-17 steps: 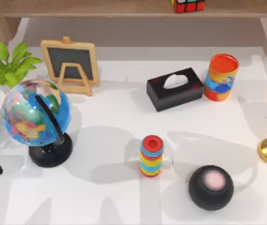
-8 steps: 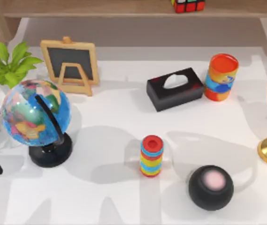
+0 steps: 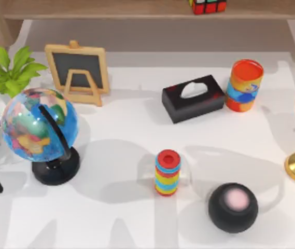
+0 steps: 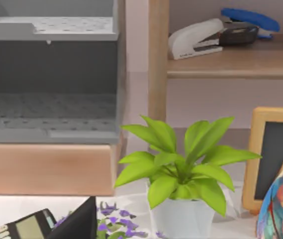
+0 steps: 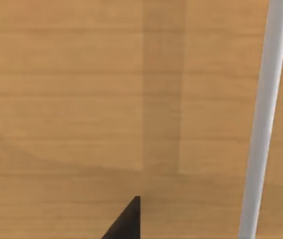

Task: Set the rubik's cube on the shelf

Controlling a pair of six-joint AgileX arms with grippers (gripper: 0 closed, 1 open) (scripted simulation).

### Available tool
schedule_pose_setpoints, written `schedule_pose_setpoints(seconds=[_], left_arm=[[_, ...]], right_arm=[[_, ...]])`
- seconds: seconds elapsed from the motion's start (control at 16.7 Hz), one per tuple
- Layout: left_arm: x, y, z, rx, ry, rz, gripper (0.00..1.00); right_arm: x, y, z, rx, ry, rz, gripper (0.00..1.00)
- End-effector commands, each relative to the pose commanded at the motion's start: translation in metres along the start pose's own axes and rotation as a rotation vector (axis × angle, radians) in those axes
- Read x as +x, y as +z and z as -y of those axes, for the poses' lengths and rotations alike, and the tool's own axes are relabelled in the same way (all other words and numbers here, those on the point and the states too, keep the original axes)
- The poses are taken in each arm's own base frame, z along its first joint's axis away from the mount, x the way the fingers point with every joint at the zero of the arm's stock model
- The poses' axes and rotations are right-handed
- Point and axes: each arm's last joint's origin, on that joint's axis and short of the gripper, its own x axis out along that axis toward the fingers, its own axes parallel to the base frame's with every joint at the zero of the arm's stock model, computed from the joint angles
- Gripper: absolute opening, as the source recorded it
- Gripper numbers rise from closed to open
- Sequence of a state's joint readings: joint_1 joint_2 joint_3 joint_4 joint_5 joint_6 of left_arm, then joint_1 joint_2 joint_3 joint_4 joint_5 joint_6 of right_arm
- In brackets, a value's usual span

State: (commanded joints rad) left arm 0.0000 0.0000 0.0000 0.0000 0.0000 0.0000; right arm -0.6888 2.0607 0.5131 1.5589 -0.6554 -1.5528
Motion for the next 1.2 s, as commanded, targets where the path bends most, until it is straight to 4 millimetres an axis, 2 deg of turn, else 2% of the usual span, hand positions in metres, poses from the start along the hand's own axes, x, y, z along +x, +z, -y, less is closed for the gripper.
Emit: schedule_pose_setpoints(seconds=[0.42,1.02,1.2], left_arm=[[0.0,0.0,0.0,0.0,0.0,0.0,1.0],[0.0,0.0,0.0,0.0,0.0,0.0,1.0],[0.0,0.0,0.0,0.0,0.0,0.0,1.0]], right_arm=[[0.0,0.0,0.0,0.0,0.0,0.0,0.02],[0.0,0.0,-0.001,0.003,0.004,-0.002,0.0],[0.018,-0.002,0.0,-0.008,0.0,-0.003,0.0]])
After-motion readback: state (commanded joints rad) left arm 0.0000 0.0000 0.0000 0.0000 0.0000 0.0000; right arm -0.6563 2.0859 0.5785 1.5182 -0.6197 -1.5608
